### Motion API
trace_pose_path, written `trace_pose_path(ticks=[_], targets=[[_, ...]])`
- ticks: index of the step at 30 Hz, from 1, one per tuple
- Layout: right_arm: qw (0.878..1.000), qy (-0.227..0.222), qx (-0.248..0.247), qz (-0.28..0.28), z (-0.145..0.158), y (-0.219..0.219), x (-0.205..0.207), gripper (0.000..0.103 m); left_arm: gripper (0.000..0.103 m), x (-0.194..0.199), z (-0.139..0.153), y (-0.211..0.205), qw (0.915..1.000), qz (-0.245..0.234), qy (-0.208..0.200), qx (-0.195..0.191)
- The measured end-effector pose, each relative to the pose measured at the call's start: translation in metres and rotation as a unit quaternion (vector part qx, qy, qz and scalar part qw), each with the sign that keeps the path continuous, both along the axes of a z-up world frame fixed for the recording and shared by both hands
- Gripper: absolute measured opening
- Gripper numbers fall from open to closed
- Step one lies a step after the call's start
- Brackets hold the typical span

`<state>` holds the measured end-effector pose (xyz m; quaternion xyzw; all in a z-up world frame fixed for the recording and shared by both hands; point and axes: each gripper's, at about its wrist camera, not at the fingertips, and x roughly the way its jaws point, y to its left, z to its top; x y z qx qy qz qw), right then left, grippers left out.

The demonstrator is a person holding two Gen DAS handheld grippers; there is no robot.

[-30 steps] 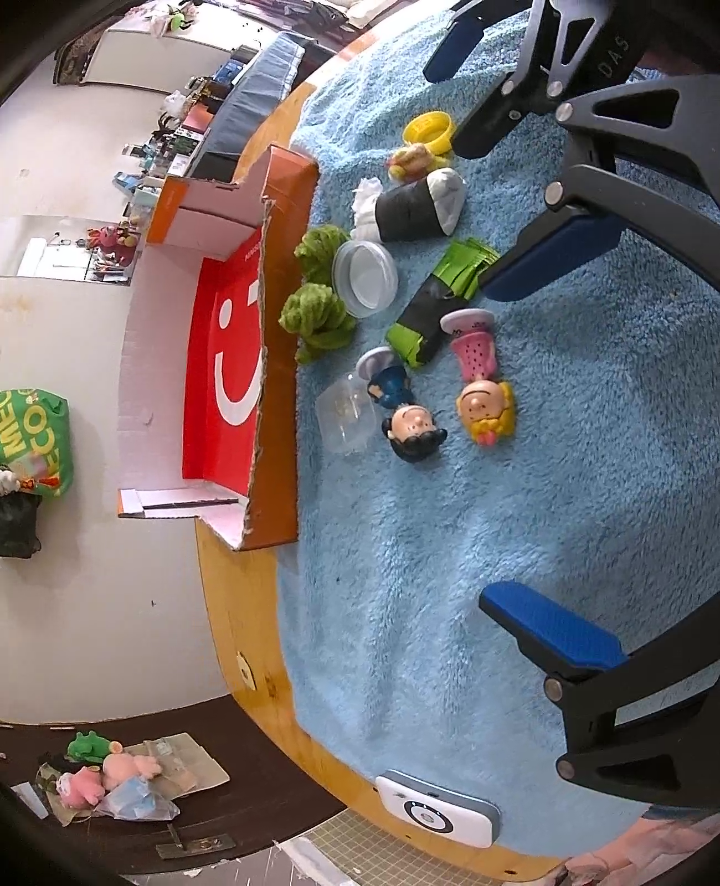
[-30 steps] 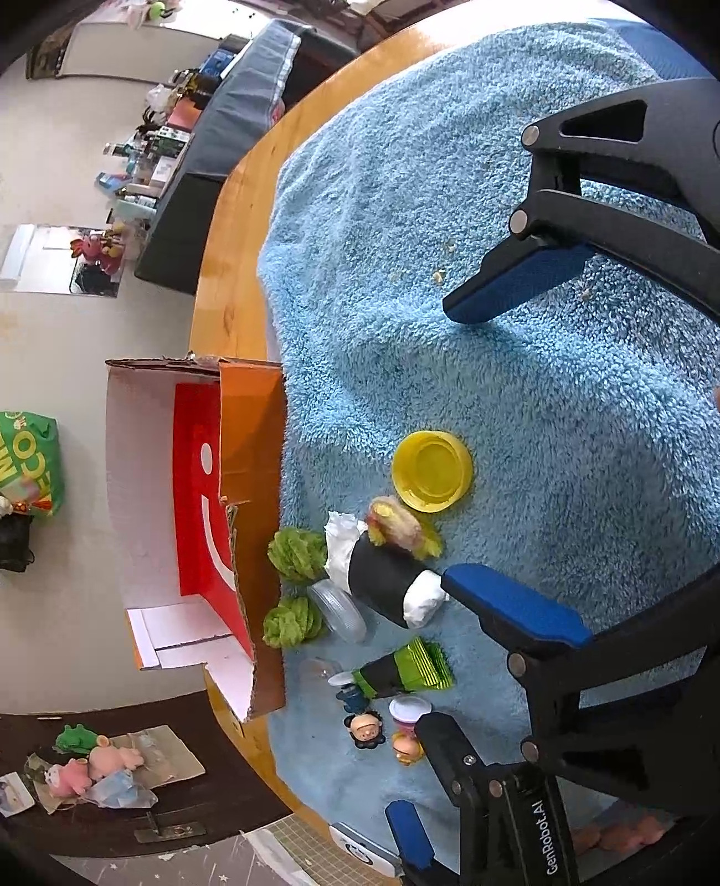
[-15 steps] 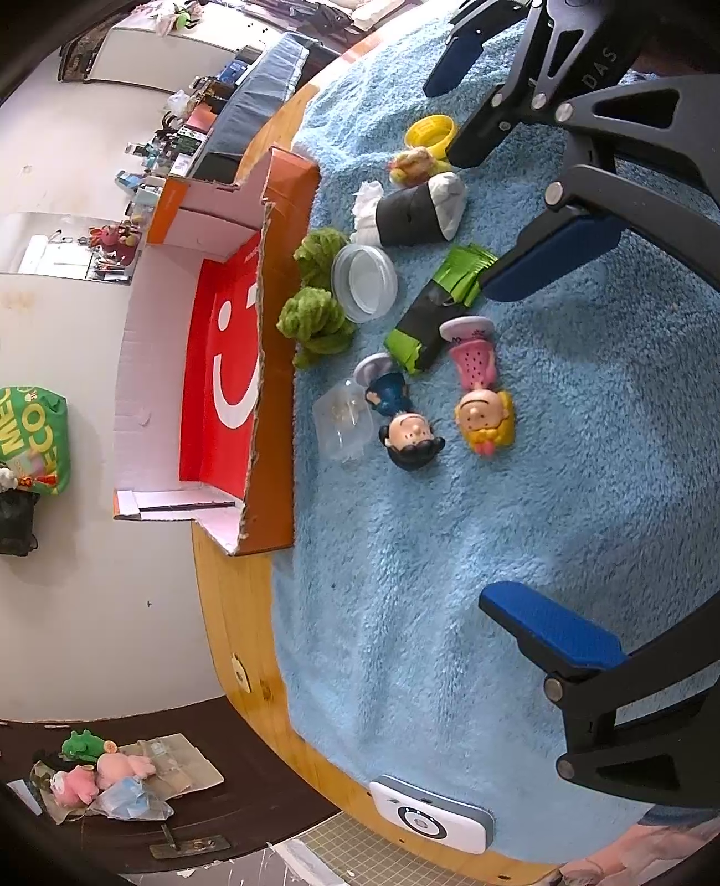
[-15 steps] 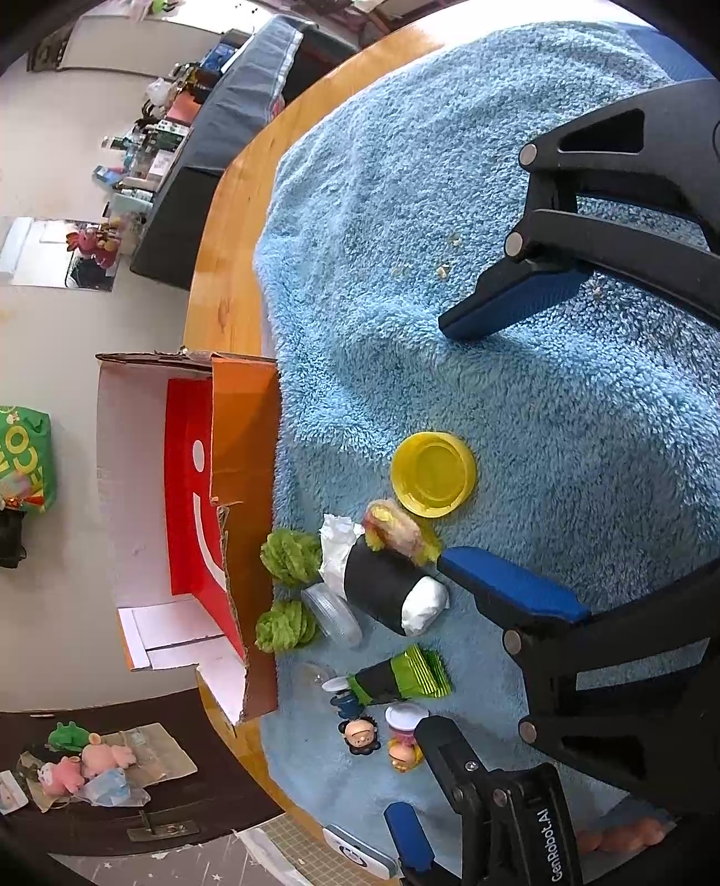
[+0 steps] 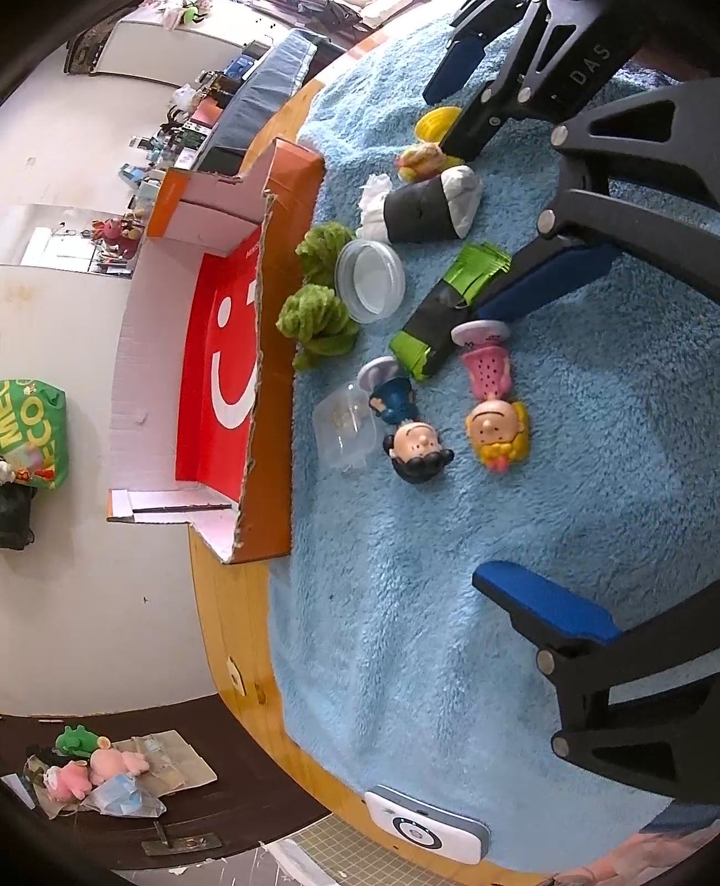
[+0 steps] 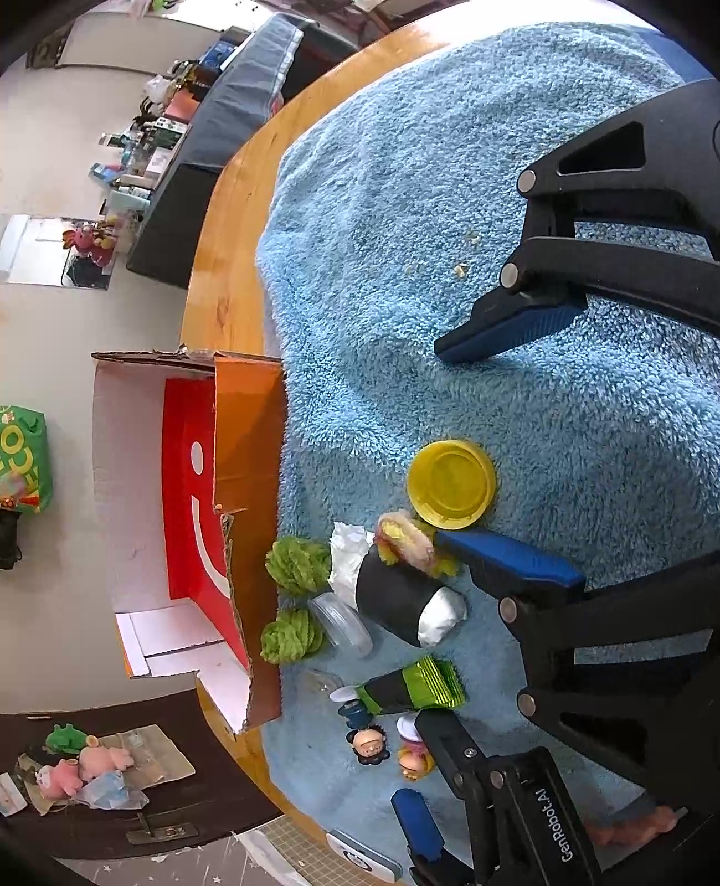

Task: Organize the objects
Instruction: 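Move left tool to the blonde girl figurine while right tool approaches the yellow lid, then close left tool on the girl figurine while right tool closes on the yellow lid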

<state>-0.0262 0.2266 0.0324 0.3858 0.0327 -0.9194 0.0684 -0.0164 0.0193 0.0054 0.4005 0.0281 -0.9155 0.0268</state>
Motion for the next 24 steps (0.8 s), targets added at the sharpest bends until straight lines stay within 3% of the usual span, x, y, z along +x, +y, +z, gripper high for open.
trace_pose_path(ticks=[6,11,19,24], targets=[[1.000,0.003,-0.002,-0.003,0.000,0.000,-0.002,0.048,0.083,0.001,0.000,-0.005,1.0000,0.001,0.006,0.007],[1.000,0.005,-0.004,-0.007,0.001,0.002,-0.002,0.032,0.072,0.003,0.001,-0.008,0.9999,0.003,0.011,0.010],[1.000,0.006,-0.006,-0.008,0.002,0.004,-0.001,0.030,0.052,0.005,0.003,-0.015,0.9996,0.002,0.019,0.020],[1.000,0.008,-0.006,-0.009,0.003,0.005,-0.001,0.030,0.051,0.006,0.003,-0.016,0.9995,-0.001,0.021,0.021]])
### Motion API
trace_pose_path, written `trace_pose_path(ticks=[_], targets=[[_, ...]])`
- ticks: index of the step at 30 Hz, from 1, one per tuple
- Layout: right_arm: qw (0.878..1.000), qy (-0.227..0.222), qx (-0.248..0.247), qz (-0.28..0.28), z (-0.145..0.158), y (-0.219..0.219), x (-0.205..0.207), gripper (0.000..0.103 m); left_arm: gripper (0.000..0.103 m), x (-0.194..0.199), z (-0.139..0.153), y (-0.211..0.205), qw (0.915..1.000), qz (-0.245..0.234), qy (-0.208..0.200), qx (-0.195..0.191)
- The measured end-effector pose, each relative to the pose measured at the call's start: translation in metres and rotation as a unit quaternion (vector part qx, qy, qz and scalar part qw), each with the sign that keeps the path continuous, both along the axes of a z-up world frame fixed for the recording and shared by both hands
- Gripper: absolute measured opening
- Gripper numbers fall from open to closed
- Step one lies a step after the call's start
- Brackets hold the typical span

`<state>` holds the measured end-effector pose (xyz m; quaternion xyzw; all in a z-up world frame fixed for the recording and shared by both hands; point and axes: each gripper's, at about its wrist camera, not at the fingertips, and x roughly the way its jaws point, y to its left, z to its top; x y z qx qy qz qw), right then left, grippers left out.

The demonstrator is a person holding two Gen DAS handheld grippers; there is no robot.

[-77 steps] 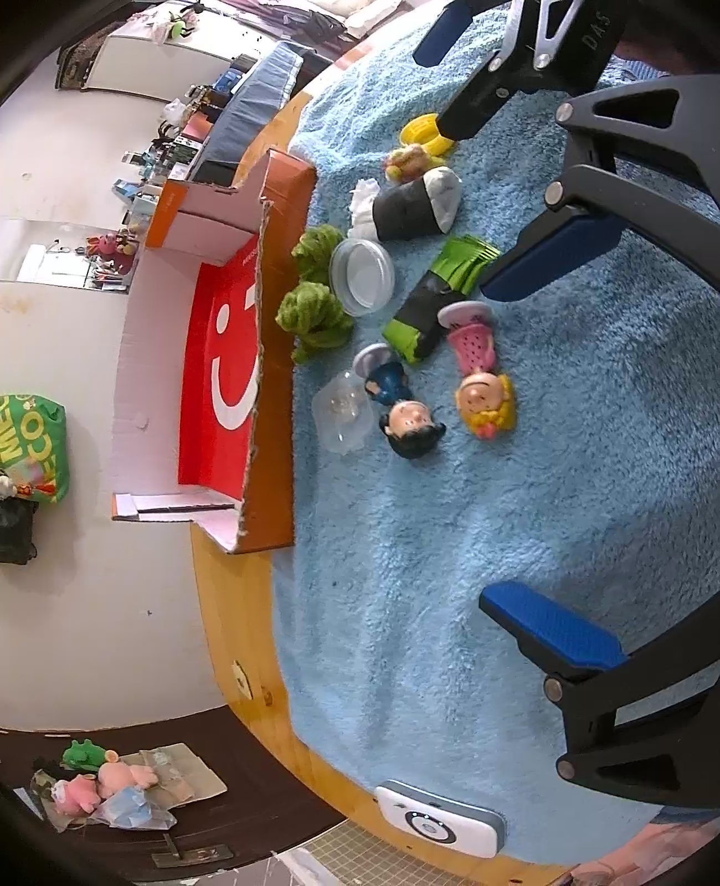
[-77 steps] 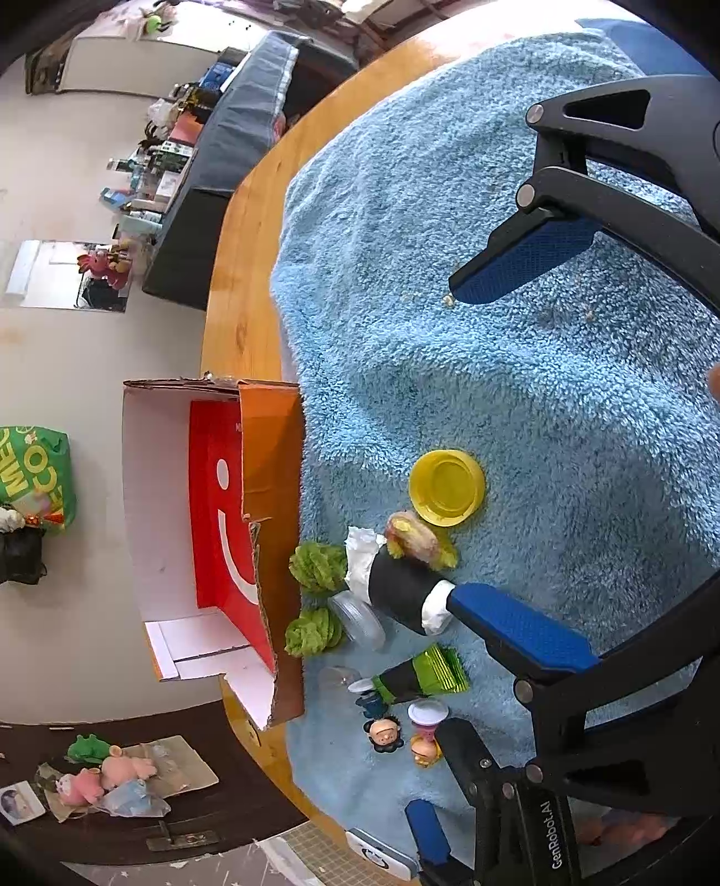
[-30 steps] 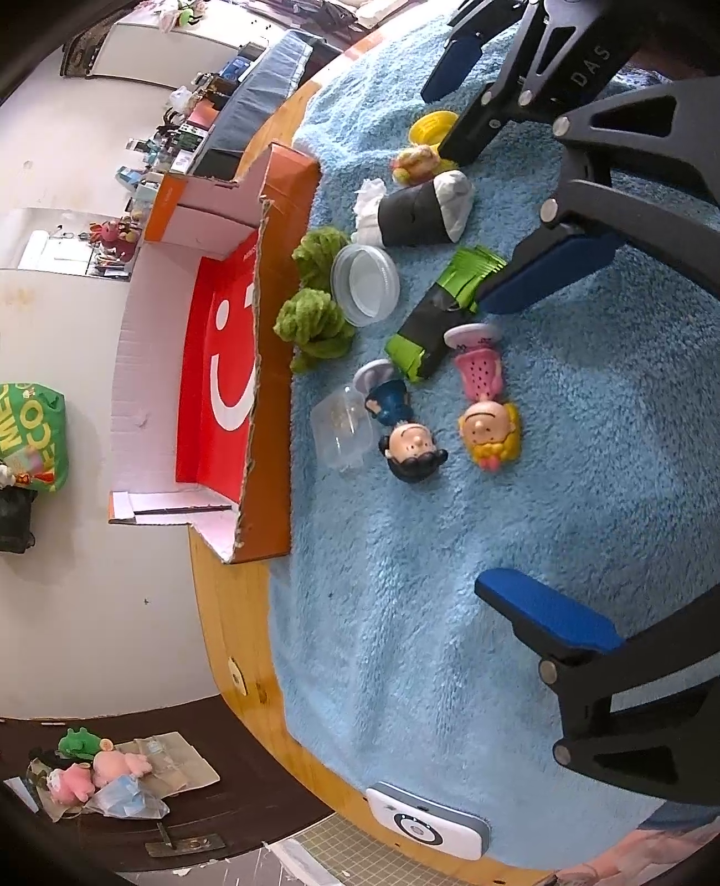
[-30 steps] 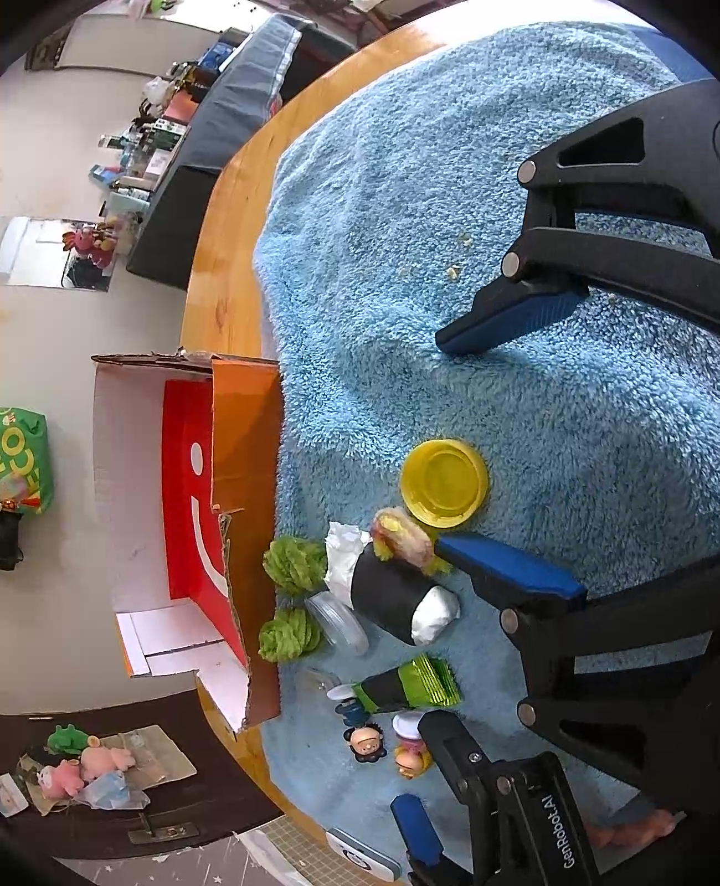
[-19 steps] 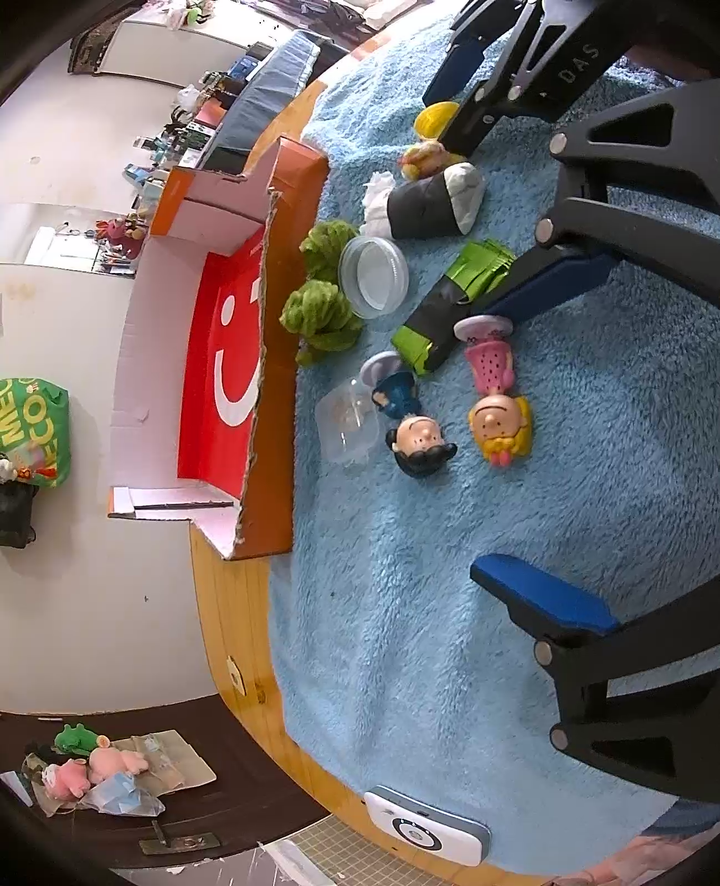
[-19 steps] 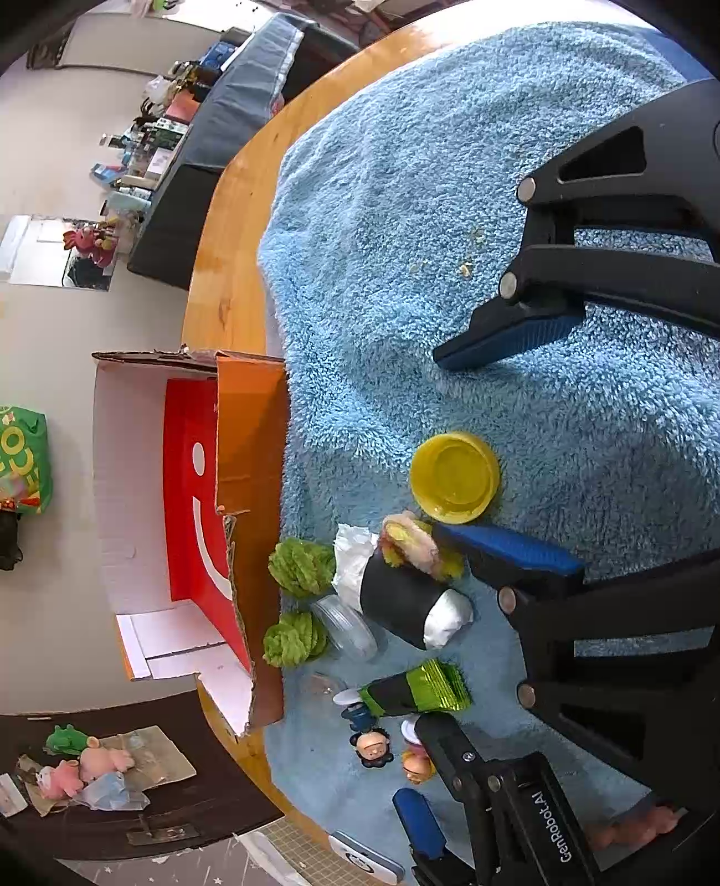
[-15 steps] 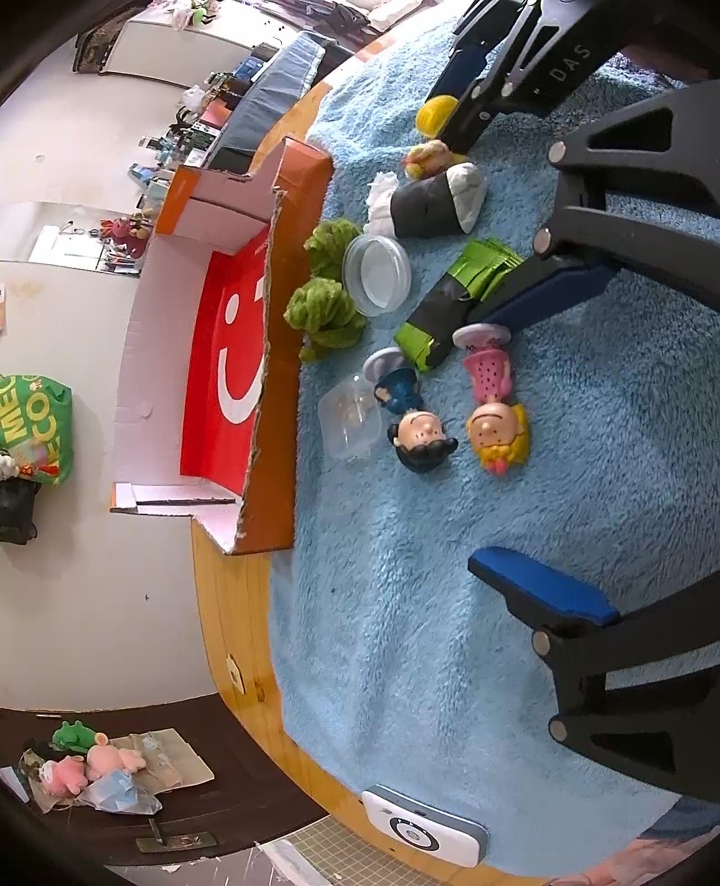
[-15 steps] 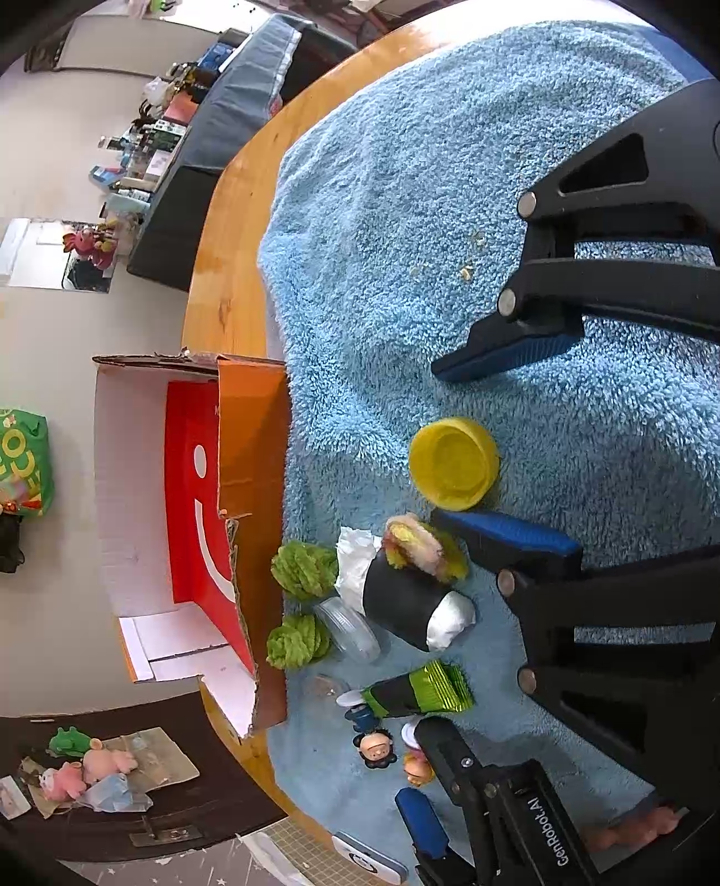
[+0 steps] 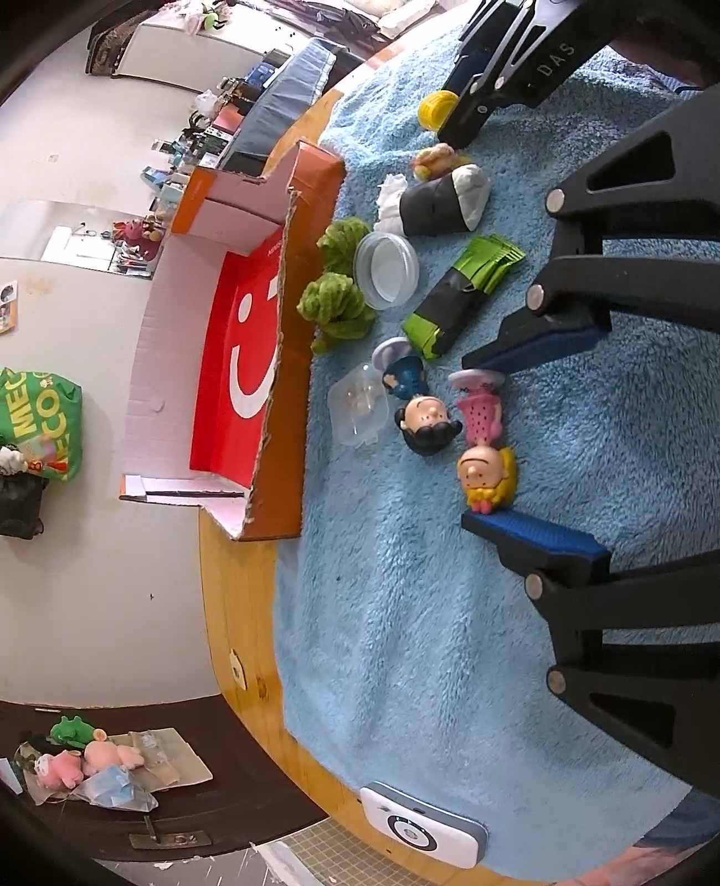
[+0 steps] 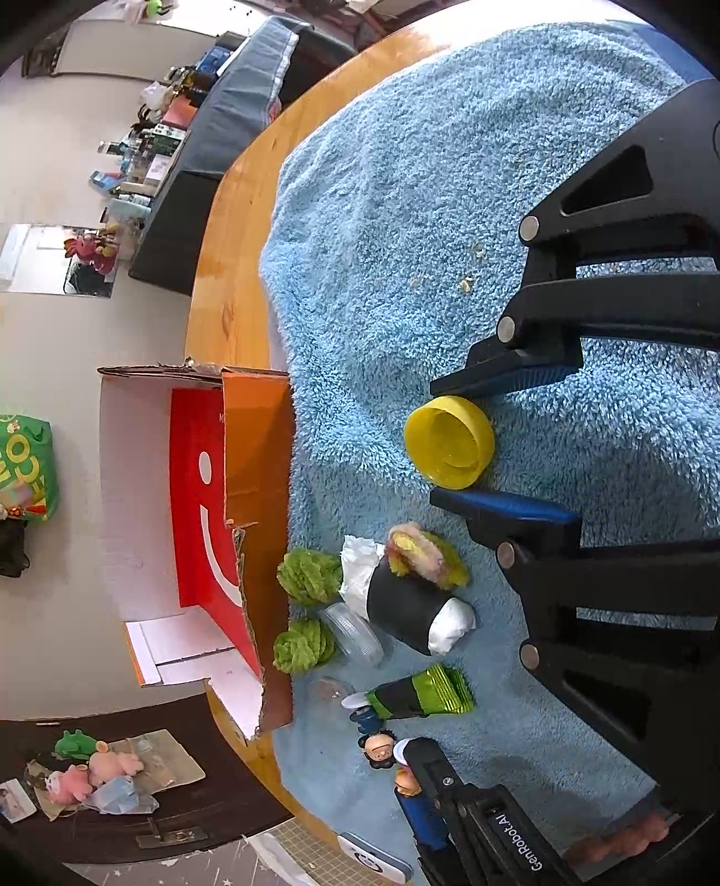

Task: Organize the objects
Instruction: 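Close left tool on the girl figurine while right tool closes on the yellow lid, then lift the girl figurine with left tool while right tool carries the lid over the box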

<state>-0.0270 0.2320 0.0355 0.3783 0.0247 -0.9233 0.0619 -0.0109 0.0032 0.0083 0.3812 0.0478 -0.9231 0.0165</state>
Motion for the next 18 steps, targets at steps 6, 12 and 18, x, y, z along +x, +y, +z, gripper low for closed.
trace_pose_path(ticks=[6,12,18], targets=[[1.000,0.001,-0.005,-0.002,0.002,0.001,0.001,0.030,0.051,0.001,0.001,-0.003,1.0000,-0.003,0.003,0.005],[1.000,0.008,-0.009,-0.002,0.008,0.002,0.004,0.030,0.051,0.003,0.003,-0.002,1.0000,-0.002,0.007,0.000],[1.000,0.015,-0.010,0.002,0.016,0.000,0.004,0.030,0.051,0.003,0.009,0.000,0.9999,-0.003,0.014,-0.003]])
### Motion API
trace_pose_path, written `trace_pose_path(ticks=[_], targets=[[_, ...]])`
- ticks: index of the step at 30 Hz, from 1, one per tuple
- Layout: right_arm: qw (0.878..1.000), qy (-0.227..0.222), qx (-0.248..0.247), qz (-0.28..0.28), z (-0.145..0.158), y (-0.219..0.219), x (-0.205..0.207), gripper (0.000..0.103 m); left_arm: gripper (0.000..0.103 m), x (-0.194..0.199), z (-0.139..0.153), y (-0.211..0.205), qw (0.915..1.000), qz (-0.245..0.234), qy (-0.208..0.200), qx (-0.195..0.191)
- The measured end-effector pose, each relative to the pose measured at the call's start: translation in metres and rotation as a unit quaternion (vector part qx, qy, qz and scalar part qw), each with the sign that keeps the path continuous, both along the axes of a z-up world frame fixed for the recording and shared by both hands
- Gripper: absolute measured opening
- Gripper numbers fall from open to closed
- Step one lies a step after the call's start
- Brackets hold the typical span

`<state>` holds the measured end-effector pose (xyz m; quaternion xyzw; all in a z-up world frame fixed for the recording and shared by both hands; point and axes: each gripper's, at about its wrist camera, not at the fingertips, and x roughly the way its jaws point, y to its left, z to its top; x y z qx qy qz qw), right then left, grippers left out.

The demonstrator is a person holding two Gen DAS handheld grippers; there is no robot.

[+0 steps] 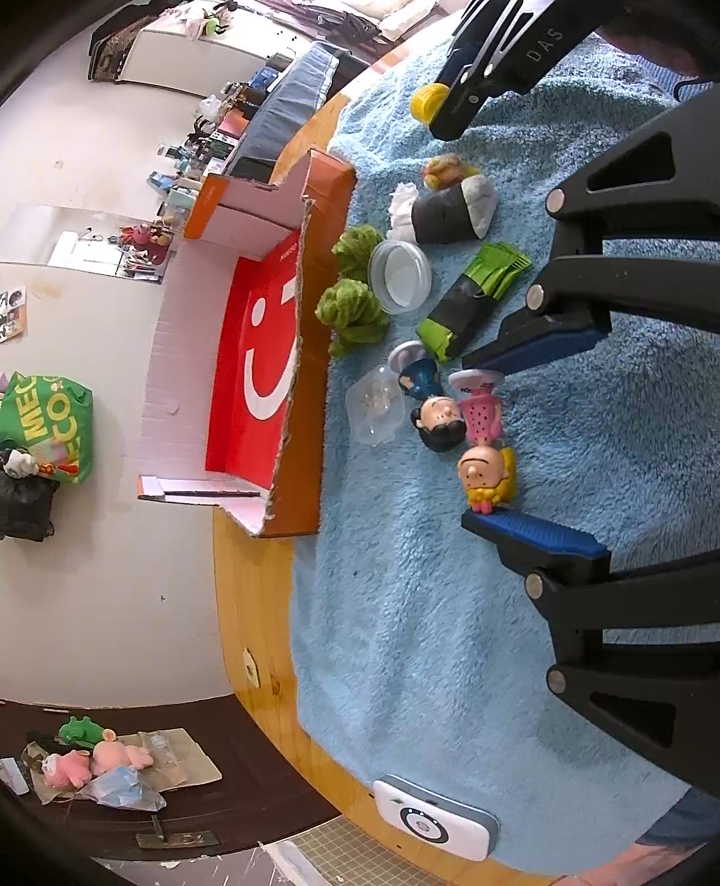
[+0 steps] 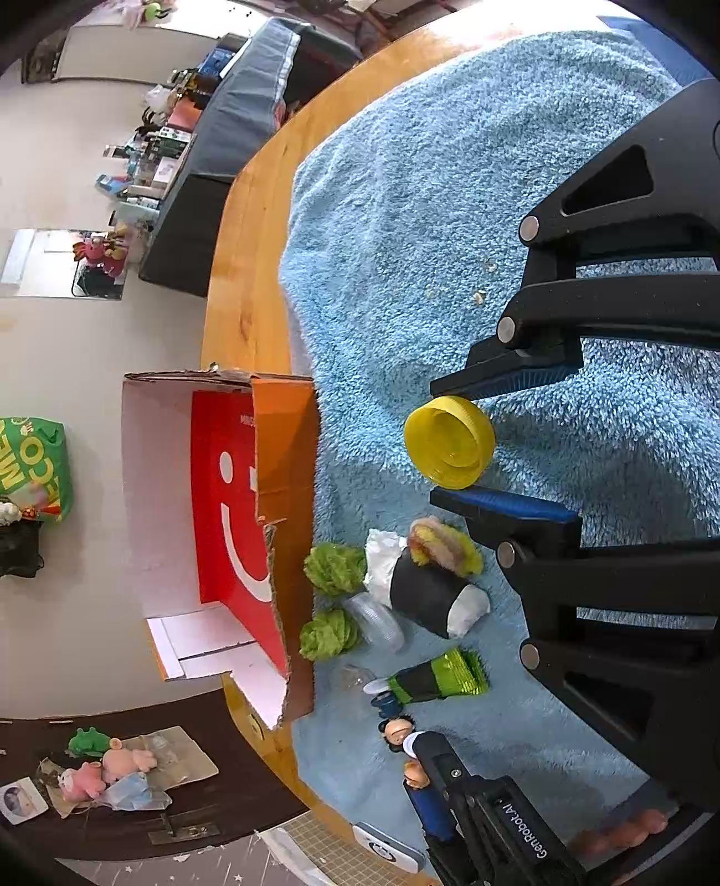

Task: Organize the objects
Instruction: 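Lift the girl figurine with left tool while right tool carries the lid over the box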

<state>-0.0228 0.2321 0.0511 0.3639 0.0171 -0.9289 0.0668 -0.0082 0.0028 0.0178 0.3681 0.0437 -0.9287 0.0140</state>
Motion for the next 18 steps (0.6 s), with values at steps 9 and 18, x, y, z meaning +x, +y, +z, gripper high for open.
trace_pose_path(ticks=[9,18], targets=[[1.000,0.016,-0.006,0.020,0.021,-0.010,-0.003,0.030,0.051,-0.005,0.022,0.002,0.9997,-0.011,0.022,-0.008],[0.999,0.025,-0.015,0.046,0.040,-0.023,-0.016,0.030,0.051,-0.020,0.048,0.000,0.9988,-0.022,0.044,-0.009]])
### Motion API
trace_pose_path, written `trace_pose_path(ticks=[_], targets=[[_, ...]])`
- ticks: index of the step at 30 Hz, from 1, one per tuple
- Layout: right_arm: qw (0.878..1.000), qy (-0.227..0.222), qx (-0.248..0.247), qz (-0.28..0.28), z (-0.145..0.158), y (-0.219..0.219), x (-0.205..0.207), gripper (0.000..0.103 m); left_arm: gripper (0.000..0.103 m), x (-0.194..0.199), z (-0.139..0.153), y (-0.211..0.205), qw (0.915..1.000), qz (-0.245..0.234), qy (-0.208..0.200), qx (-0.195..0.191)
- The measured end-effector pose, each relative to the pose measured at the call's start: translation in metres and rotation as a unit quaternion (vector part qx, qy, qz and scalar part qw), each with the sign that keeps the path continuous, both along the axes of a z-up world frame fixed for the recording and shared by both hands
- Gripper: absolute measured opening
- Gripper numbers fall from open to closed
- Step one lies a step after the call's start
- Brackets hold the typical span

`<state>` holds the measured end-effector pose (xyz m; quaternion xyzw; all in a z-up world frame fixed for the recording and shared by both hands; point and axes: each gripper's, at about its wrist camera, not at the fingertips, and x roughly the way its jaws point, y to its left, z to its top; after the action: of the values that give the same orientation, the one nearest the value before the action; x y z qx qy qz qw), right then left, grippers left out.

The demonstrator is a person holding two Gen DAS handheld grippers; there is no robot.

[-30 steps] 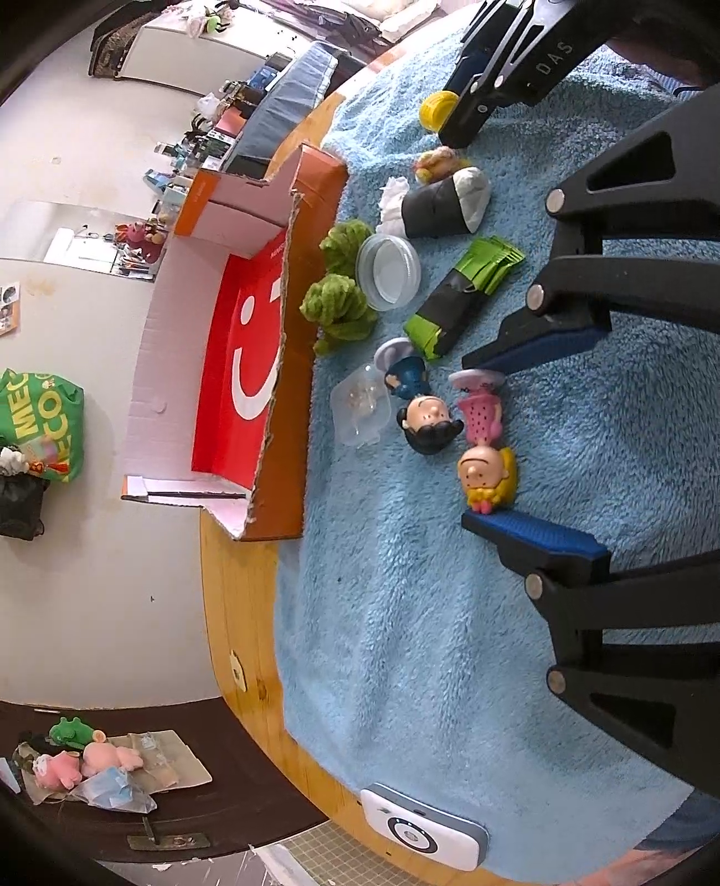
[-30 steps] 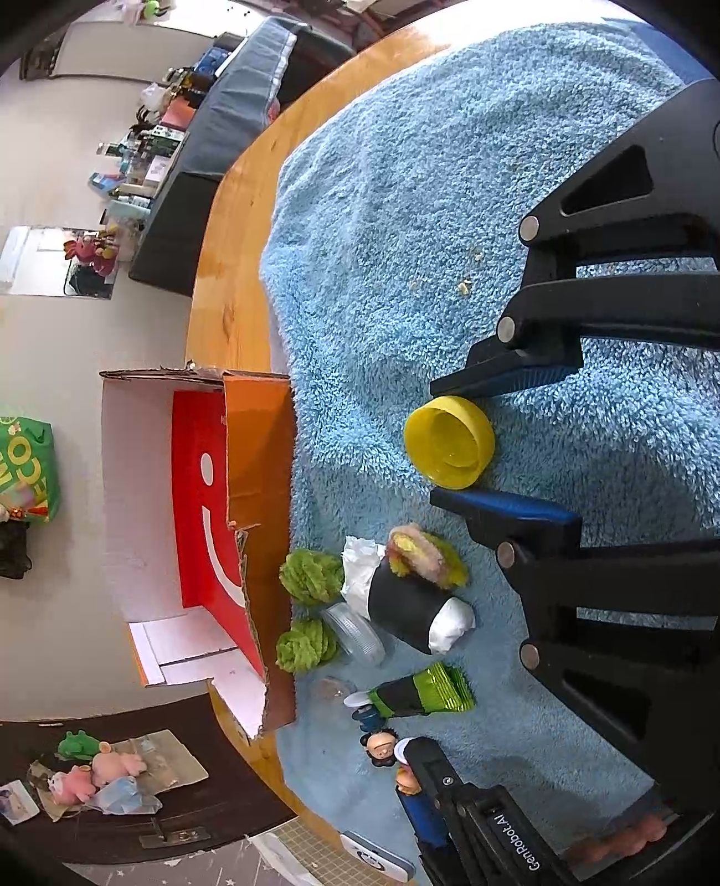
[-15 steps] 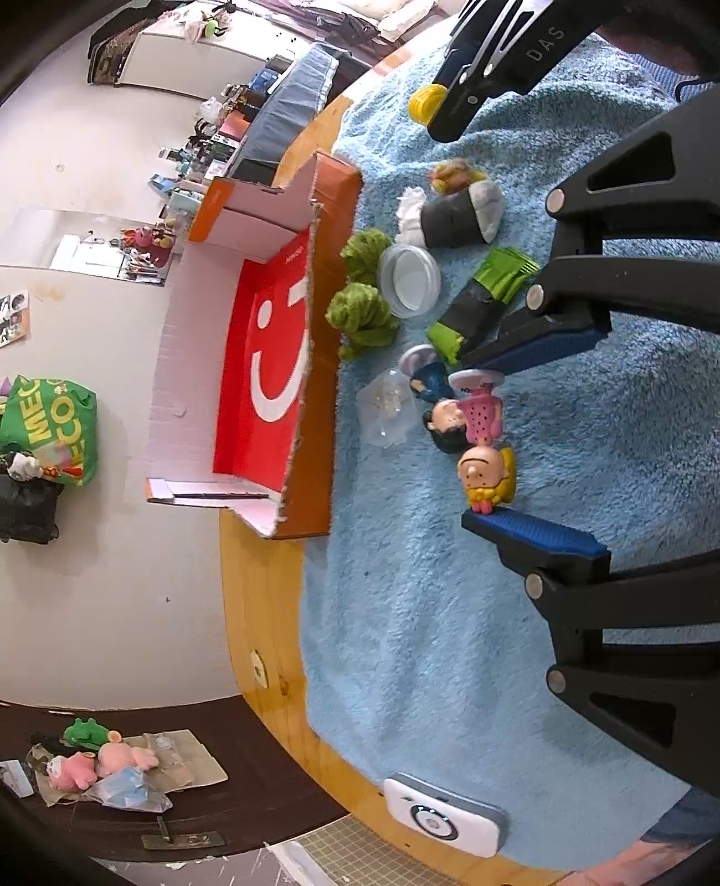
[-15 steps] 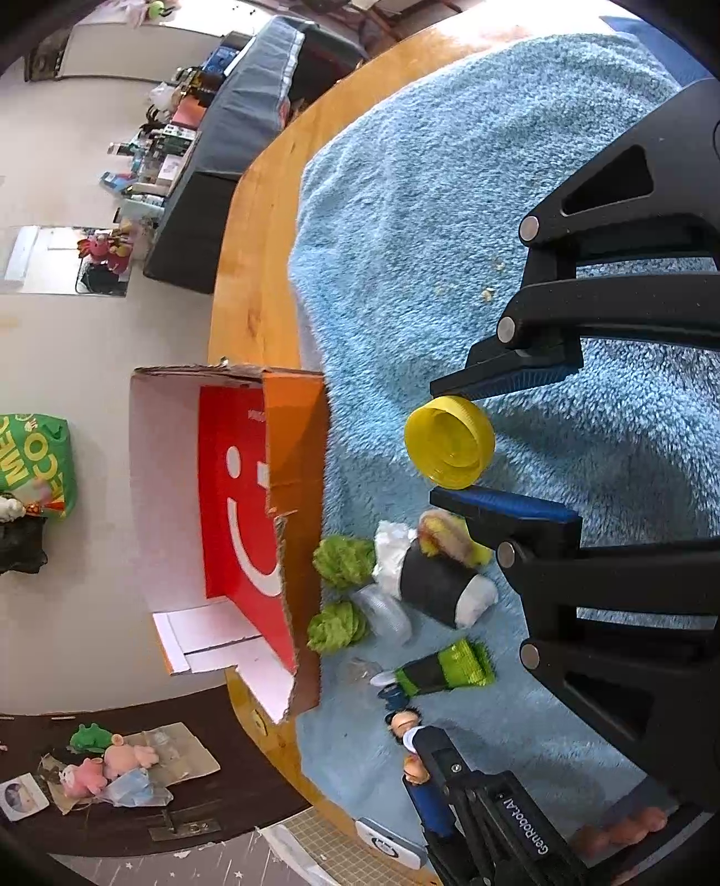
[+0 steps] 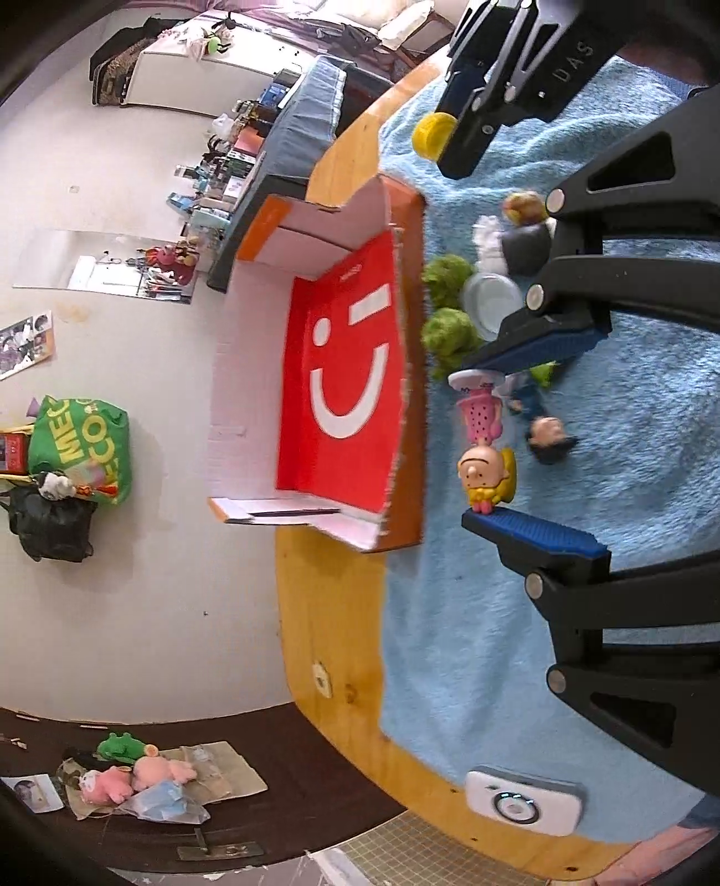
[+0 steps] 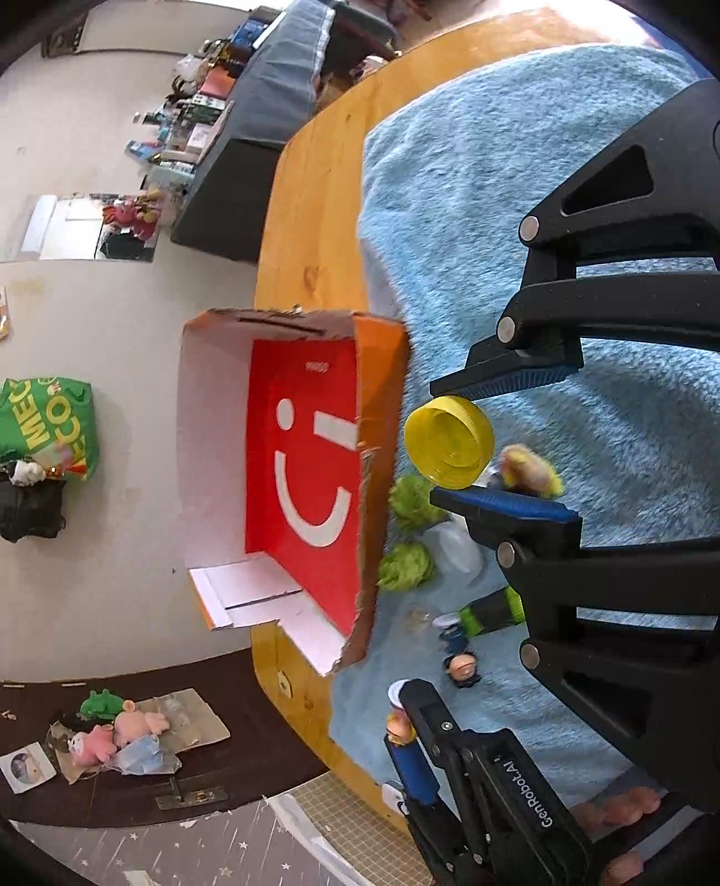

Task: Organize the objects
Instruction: 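Lift the girl figurine with left tool while right tool carries the lid over the box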

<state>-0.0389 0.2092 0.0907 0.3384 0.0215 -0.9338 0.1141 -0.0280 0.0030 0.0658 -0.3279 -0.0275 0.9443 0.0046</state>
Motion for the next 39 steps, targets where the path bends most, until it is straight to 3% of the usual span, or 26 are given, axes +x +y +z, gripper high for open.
trace_pose_path(ticks=[17,34,39], targets=[[0.999,-0.008,-0.024,0.020,0.038,-0.014,-0.061,0.030,0.051,-0.071,0.044,-0.006,0.9998,-0.013,0.016,-0.004],[0.998,-0.035,-0.039,0.028,0.052,-0.023,-0.136,0.030,0.051,-0.148,0.058,-0.002,0.9991,-0.041,-0.003,-0.007],[0.998,-0.049,-0.045,0.023,0.049,-0.023,-0.158,0.030,0.051,-0.177,0.051,0.005,0.9978,-0.060,-0.028,-0.003]])
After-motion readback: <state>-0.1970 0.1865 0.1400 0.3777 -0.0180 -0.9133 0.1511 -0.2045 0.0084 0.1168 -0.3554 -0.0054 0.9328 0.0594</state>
